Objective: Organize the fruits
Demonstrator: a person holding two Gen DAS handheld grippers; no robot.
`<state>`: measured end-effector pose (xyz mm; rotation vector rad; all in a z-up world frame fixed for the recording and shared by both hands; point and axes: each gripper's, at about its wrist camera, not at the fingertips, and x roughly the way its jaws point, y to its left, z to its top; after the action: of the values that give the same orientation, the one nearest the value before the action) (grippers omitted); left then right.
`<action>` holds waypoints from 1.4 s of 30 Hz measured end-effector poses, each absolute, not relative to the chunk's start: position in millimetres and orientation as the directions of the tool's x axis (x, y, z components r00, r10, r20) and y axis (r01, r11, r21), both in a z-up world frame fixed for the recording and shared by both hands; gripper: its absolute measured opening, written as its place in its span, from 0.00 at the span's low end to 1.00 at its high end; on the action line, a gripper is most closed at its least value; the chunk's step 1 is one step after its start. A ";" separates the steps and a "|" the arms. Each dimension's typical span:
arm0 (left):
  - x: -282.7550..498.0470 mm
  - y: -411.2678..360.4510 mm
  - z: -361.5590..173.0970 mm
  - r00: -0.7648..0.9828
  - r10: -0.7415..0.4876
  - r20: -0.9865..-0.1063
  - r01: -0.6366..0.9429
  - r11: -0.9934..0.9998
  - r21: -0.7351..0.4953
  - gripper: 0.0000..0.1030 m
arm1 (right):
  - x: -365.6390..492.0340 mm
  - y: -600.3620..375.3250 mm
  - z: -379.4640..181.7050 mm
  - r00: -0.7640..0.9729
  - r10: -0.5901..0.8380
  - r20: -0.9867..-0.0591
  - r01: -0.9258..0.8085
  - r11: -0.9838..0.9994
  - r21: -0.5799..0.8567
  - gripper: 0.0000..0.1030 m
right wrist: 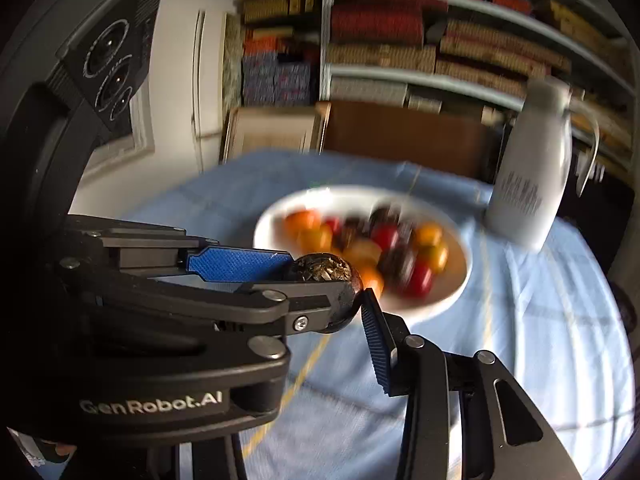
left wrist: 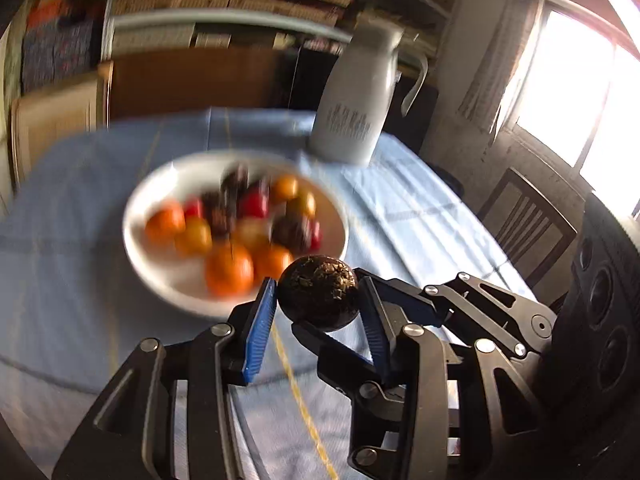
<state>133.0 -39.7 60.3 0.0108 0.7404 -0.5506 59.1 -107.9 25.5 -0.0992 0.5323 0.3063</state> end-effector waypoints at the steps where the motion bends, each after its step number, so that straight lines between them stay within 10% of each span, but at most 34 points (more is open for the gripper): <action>1: 135.4 -43.8 82.3 0.628 -0.463 -0.626 0.491 0.859 -0.143 0.40 | 62.4 -109.7 40.0 0.828 0.261 -0.497 -0.309 0.951 -0.016 0.40; 11: 176.8 -53.4 217.2 0.765 -0.416 -0.492 0.480 0.878 0.004 0.40 | 121.8 -121.2 175.8 0.911 0.255 -0.325 -0.282 0.959 -0.039 0.40; 28: 351.5 -5.2 8.2 0.499 -0.420 -0.758 0.352 0.898 -0.265 0.41 | 294.9 -75.1 -6.8 0.610 0.267 -0.746 -0.361 0.932 0.038 0.40; 42: 326.6 14.8 31.4 0.588 -0.342 -0.733 0.274 0.937 -0.217 0.75 | 287.9 -71.5 10.2 0.620 0.236 -0.749 -0.347 0.938 0.009 0.52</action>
<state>326.6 14.8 31.4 -0.0841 0.8714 -0.3596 287.9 -71.5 10.2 -0.1418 0.8386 0.3362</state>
